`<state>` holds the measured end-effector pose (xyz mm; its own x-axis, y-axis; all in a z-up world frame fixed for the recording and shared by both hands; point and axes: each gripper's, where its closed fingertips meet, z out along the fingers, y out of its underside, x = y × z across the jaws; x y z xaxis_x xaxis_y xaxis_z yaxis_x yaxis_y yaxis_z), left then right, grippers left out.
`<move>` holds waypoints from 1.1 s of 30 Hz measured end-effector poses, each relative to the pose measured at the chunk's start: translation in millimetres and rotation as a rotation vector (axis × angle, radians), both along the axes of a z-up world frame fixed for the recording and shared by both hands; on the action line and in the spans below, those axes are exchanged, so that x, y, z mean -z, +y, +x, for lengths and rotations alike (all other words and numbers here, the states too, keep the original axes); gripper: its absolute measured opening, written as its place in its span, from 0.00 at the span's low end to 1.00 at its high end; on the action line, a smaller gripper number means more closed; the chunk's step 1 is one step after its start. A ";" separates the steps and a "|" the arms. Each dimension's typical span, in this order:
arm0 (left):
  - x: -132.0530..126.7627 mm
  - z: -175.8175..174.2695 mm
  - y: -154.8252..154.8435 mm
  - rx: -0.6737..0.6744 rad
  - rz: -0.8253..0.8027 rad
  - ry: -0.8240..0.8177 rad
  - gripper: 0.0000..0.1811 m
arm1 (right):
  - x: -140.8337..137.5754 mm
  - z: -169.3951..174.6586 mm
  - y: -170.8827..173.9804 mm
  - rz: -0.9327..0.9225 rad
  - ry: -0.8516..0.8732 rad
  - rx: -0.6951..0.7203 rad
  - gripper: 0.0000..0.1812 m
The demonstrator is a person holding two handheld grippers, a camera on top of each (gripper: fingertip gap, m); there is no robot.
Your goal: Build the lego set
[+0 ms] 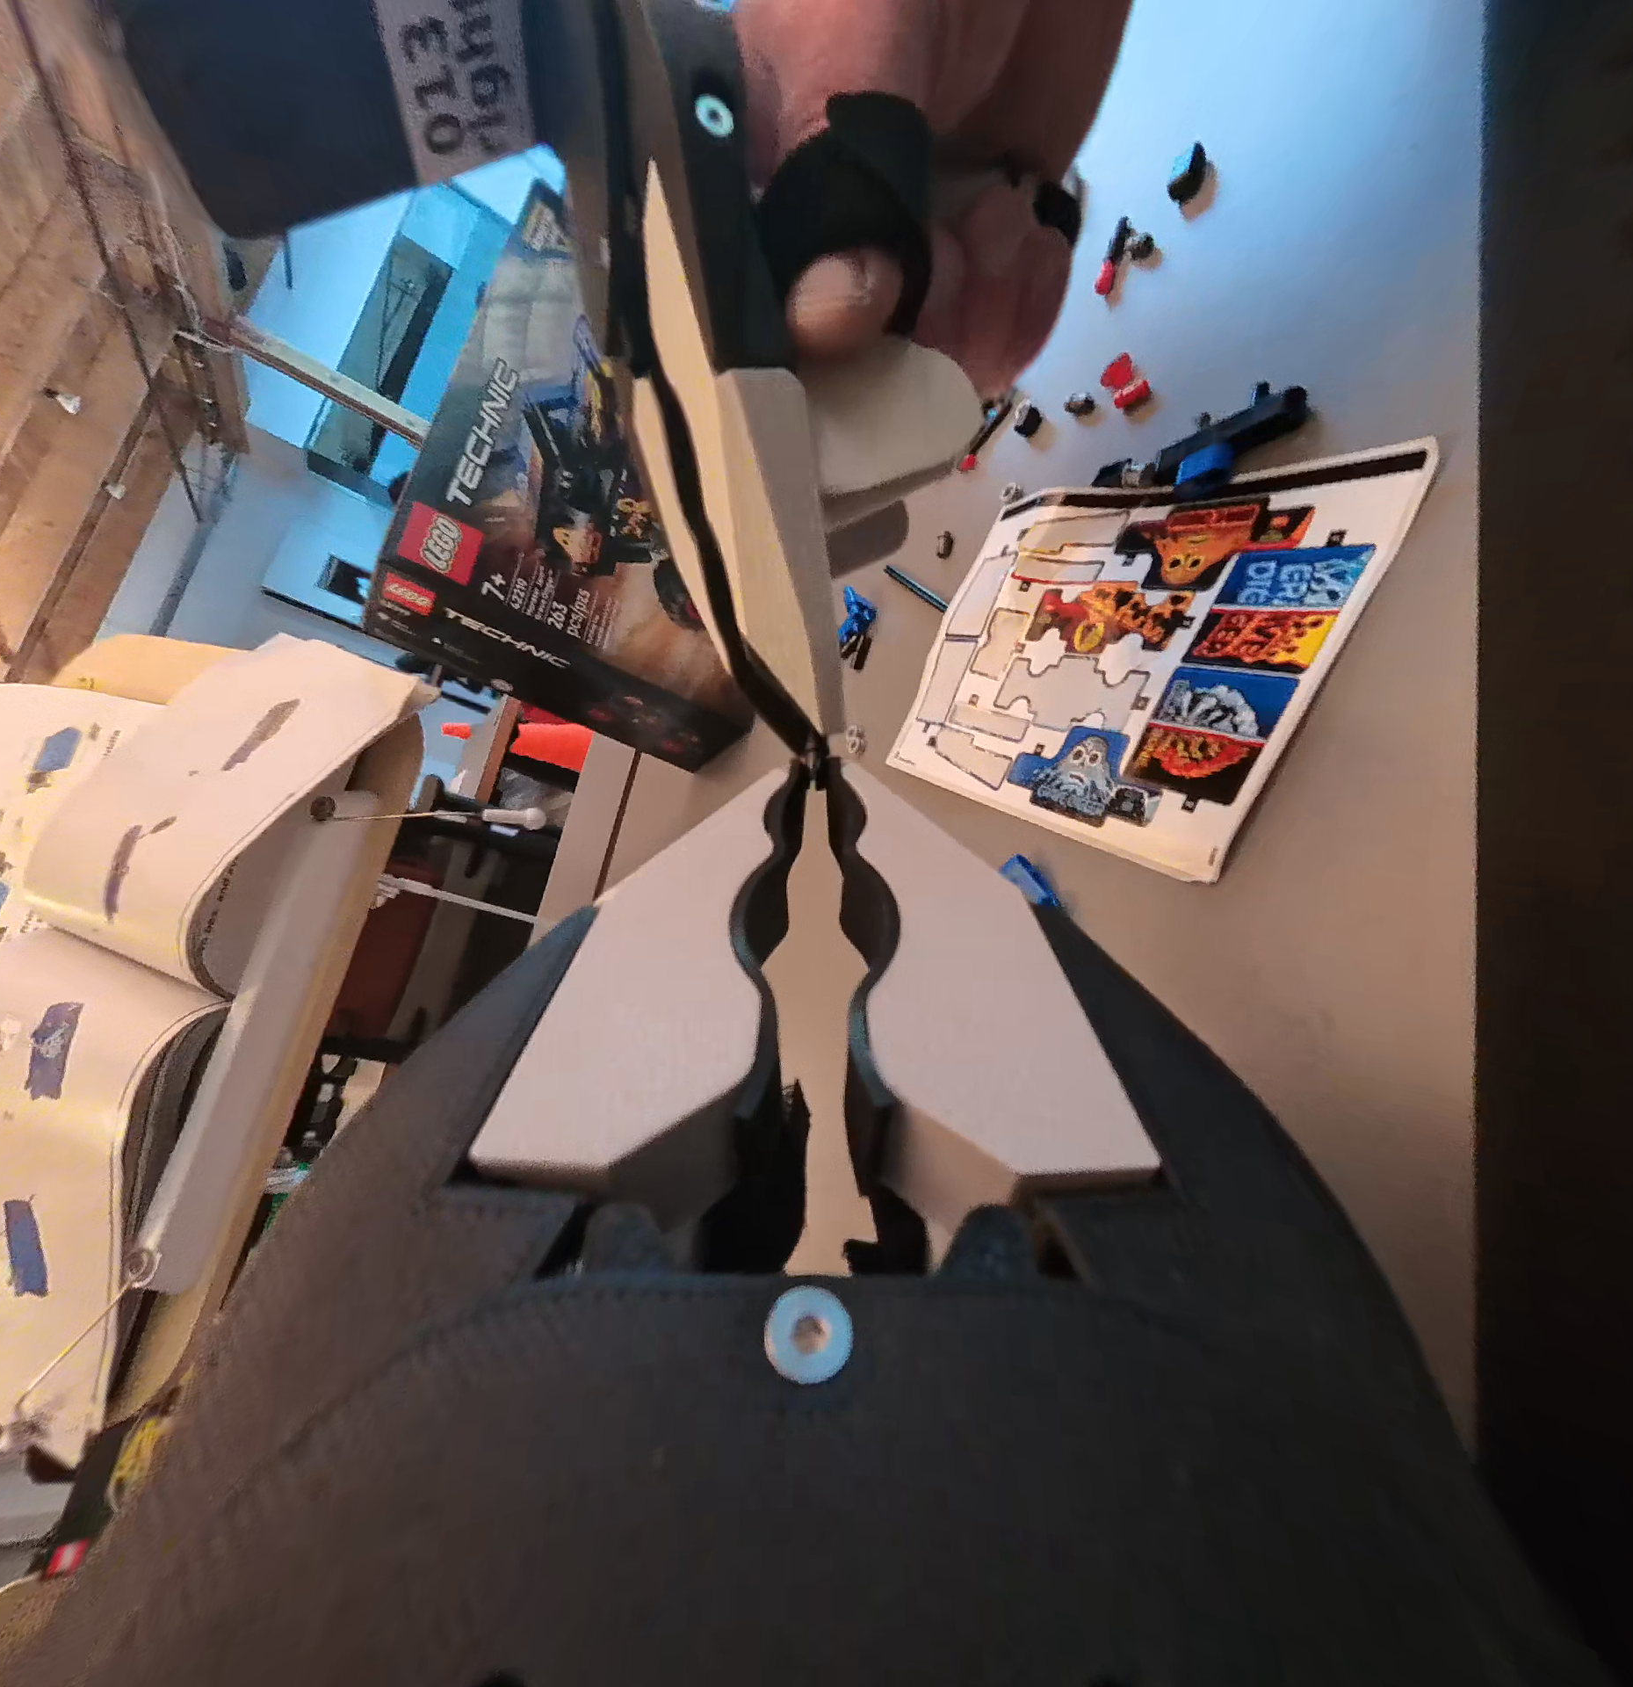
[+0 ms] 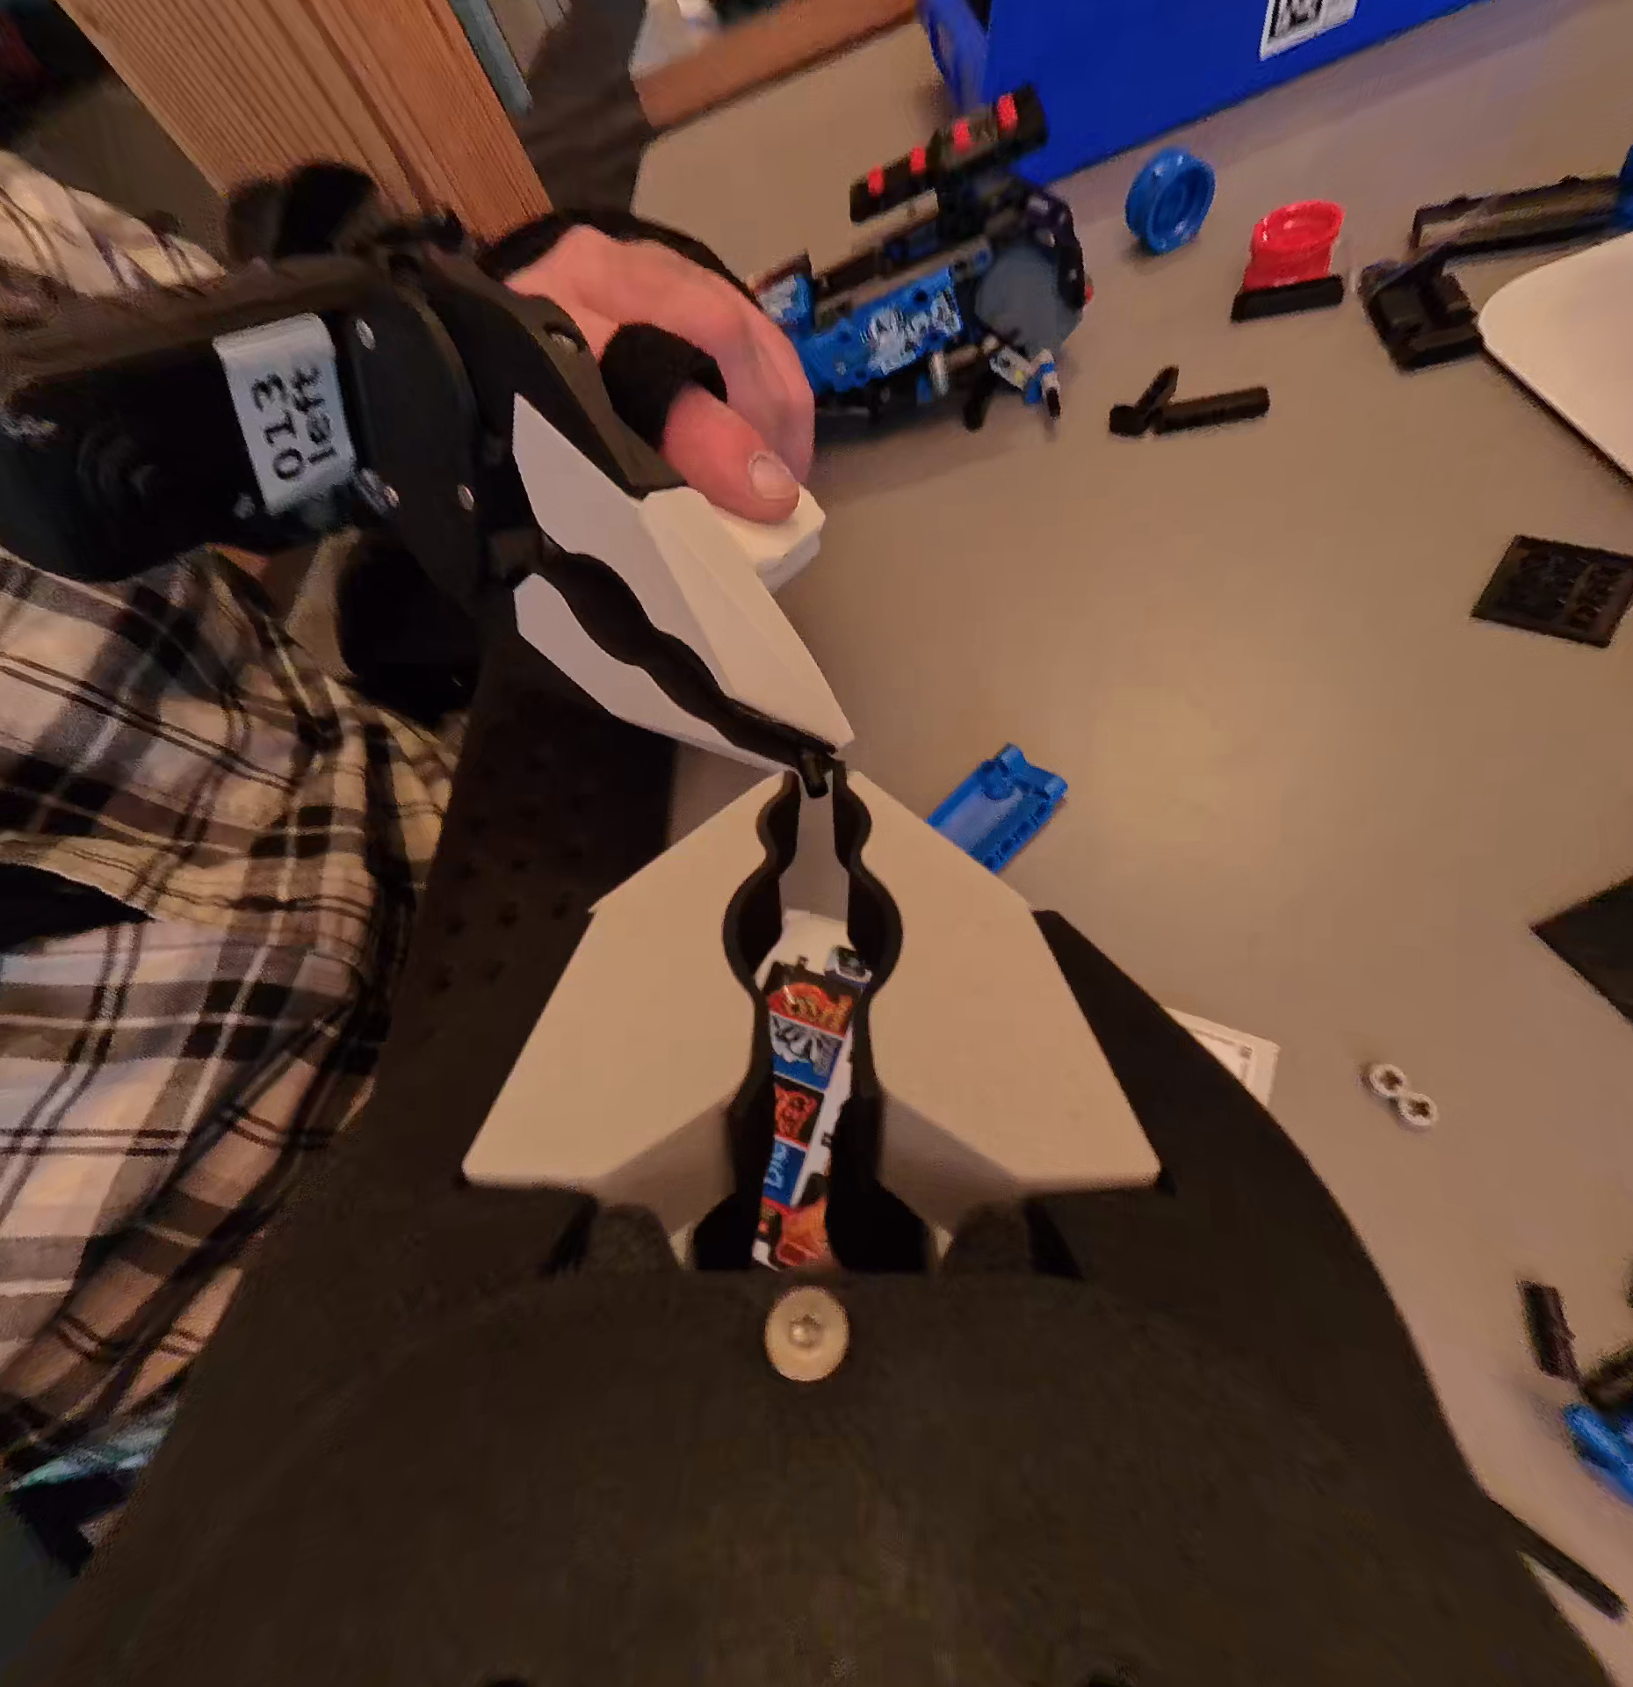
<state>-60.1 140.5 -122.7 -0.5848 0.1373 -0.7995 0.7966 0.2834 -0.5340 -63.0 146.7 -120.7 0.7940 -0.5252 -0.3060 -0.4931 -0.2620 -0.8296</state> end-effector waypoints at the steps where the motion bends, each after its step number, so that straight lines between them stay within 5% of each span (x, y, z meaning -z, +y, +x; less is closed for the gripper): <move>1: -2.5 -0.9 -0.3 0.003 -0.012 0.004 0.01 | -1.9 -0.2 1.3 0.029 0.001 0.001 0.04; 8: -2.6 2.9 -0.7 -0.014 -0.013 0.052 0.03 | -5.1 0.9 2.7 0.096 -0.019 0.006 0.02; 12: 33.7 25.0 6.8 -0.170 0.197 0.274 0.31 | 7.3 10.3 -8.8 -0.024 -0.064 0.051 0.01; 15: 60.4 35.3 18.0 -0.267 0.328 0.420 0.37 | 23.1 16.0 -15.5 -0.141 -0.075 0.065 0.01; 23: 84.1 28.9 18.4 -0.304 0.432 0.708 0.36 | 61.4 24.5 -16.2 -0.345 -0.056 0.055 0.01; 33: 84.3 31.3 10.4 -0.293 0.412 0.726 0.29 | 83.1 20.4 -8.3 -0.427 -0.026 0.039 0.01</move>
<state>-28.7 150.9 -207.0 -0.9858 0.0979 -0.1368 0.1657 0.7042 -0.6904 -42.6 138.4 -203.8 0.7755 -0.6304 -0.0343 -0.4896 -0.5663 -0.6630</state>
